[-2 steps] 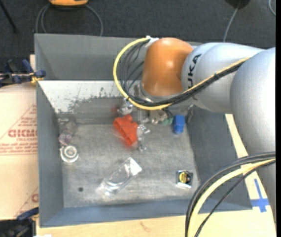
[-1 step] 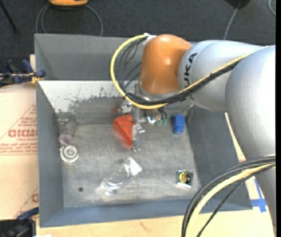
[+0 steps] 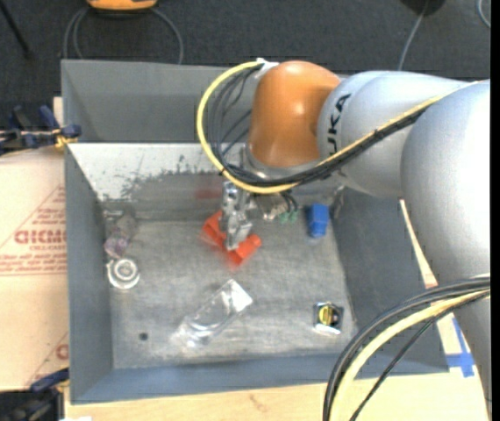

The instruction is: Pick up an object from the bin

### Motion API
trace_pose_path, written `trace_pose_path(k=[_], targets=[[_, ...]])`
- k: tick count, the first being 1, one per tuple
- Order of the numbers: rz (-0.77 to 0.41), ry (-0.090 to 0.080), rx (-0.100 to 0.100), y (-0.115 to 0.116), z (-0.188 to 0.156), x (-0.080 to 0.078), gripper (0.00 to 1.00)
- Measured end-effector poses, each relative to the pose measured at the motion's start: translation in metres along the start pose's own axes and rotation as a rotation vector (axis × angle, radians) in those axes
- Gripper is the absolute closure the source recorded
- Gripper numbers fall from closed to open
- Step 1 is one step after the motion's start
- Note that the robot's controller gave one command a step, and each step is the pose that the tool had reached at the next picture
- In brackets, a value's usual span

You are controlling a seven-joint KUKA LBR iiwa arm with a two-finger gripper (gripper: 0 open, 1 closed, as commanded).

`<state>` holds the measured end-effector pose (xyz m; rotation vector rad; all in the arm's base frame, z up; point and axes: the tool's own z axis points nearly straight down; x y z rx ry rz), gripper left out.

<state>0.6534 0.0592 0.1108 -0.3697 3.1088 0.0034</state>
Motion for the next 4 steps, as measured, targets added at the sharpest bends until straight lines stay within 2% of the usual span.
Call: trace_pose_path(k=[1, 2, 3, 4], targets=[[0.031, -0.013, 0.003, 0.000, 0.009, -0.001, 1.00], [0.031, -0.006, 0.001, 0.000, 0.013, 0.001, 0.00], [0.032, 0.004, 0.000, 0.001, 0.020, 0.005, 1.00], [-0.324, 0.000, 0.001, 0.054, -0.093, 0.038, 1.00]])
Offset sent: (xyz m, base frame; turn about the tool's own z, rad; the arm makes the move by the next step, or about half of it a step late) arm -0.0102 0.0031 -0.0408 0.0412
